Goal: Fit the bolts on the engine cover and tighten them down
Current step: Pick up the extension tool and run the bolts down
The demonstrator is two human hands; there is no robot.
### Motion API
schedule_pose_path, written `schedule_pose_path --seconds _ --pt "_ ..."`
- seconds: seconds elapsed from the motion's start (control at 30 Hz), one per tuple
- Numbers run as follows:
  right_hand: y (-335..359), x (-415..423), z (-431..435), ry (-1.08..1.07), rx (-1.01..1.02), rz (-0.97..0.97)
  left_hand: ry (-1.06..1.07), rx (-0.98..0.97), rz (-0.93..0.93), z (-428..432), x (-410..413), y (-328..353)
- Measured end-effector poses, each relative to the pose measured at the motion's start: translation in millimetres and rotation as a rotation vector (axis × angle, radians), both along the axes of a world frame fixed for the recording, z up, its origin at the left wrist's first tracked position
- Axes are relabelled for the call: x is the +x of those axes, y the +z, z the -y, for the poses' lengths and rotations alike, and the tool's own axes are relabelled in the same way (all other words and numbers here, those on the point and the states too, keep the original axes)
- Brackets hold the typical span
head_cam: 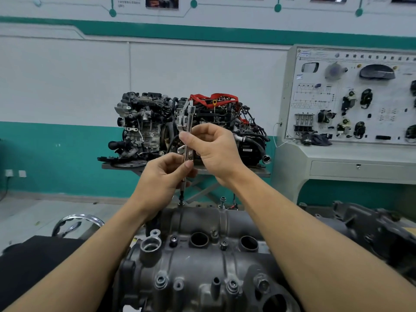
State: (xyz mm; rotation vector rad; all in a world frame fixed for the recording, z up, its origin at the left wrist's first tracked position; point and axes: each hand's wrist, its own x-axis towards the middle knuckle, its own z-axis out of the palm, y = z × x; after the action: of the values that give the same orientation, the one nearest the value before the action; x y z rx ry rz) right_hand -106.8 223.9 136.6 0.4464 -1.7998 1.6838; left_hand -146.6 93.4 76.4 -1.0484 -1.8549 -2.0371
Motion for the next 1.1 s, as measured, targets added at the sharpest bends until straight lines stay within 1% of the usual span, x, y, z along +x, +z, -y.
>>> schedule_pose_path --seconds 0.17,0.23,0.33,0.43,0.5,0.57,0.67,0.77,0.87,0.97,1.03,1.1 --pt "0.2 0.6 1.5 0.091 0.07 0.108 -0.042 -0.086 -0.008 -1.1 -0.2 0.1" --pt "1.4 2.2 1.2 0.107 0.081 0.112 -0.06 -0.092 0.007 -0.5 1.0 1.0" --pt "0.1 2.7 1.6 0.052 0.11 0.066 -0.062 -0.07 -0.002 0.5 2.3 1.5" --pt "-2.4 0.4 1.7 -0.035 0.098 -0.006 0.013 -0.004 -0.003 0.8 2.3 1.0" --pt "-2.8 -0.4 1.6 -0.05 0.08 -0.018 0.044 0.017 -0.008 1.3 1.8 0.3" --pt "-1.8 0.2 -0.2 -0.021 0.079 0.007 0.038 0.012 -0.015 1.8 1.6 -0.6" --pt "1.8 2.7 -1.5 0.075 0.082 0.087 0.039 -0.025 -0.028 2.1 -0.1 -1.0" --pt "0.7 3.0 0.0 0.144 0.06 0.123 -0.006 -0.04 0.012 1.1 -1.5 -1.5" --pt "-1.5 3.1 1.5 0.108 0.062 0.068 -0.047 -0.014 0.028 0.9 -0.2 0.0" --pt "-2.6 3.2 0.2 0.029 0.021 0.006 -0.002 0.016 0.005 1.9 -1.1 -1.1" --pt "-2.9 3.4 0.9 0.028 0.039 0.027 0.006 0.043 0.003 2.7 -1.6 -1.7" --pt "-2.4 4.1 3.0 0.075 0.095 0.09 -0.014 0.039 0.0 2.4 -1.5 -2.1"
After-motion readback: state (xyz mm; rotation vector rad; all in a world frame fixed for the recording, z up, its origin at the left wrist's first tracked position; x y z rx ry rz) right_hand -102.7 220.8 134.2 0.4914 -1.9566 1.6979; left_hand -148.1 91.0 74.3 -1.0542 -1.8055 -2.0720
